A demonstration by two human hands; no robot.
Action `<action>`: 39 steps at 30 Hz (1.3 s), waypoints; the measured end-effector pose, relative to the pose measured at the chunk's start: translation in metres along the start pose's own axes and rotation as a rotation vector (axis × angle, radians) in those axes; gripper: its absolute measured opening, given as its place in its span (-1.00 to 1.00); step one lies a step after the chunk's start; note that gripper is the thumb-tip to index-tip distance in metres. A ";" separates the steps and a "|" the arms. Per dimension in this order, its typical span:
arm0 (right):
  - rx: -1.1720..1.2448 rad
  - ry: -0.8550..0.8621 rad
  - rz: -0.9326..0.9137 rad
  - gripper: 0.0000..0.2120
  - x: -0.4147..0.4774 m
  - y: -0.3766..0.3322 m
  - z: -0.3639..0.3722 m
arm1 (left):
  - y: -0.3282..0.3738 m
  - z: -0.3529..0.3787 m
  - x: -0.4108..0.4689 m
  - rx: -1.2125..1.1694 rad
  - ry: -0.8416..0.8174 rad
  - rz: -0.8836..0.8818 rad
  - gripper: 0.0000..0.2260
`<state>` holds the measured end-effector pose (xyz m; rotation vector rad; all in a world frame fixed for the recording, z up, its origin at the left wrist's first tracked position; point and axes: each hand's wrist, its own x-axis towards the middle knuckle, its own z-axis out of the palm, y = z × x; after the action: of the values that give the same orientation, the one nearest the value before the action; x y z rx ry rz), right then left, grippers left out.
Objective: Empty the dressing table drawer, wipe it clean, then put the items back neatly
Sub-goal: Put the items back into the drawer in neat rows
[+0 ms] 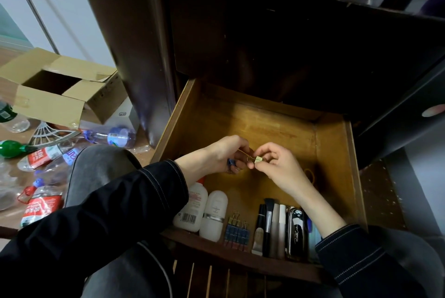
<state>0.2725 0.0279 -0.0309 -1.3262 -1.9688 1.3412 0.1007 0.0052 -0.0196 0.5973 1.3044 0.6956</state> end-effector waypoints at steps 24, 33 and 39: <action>-0.556 -0.603 0.134 -0.95 -0.007 0.018 0.009 | -0.003 -0.009 0.011 -0.148 0.141 0.028 -0.83; -0.517 -0.697 0.117 -0.91 -0.010 0.017 0.016 | -0.003 -0.009 0.011 -0.150 0.137 0.021 -0.84; -0.544 -0.724 0.131 -0.88 -0.011 0.018 0.019 | -0.003 -0.008 0.011 -0.155 0.138 0.015 -0.84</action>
<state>0.2720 0.0106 -0.0529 -1.3119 -2.9422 1.5615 0.0941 0.0115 -0.0304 0.4396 1.3600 0.8548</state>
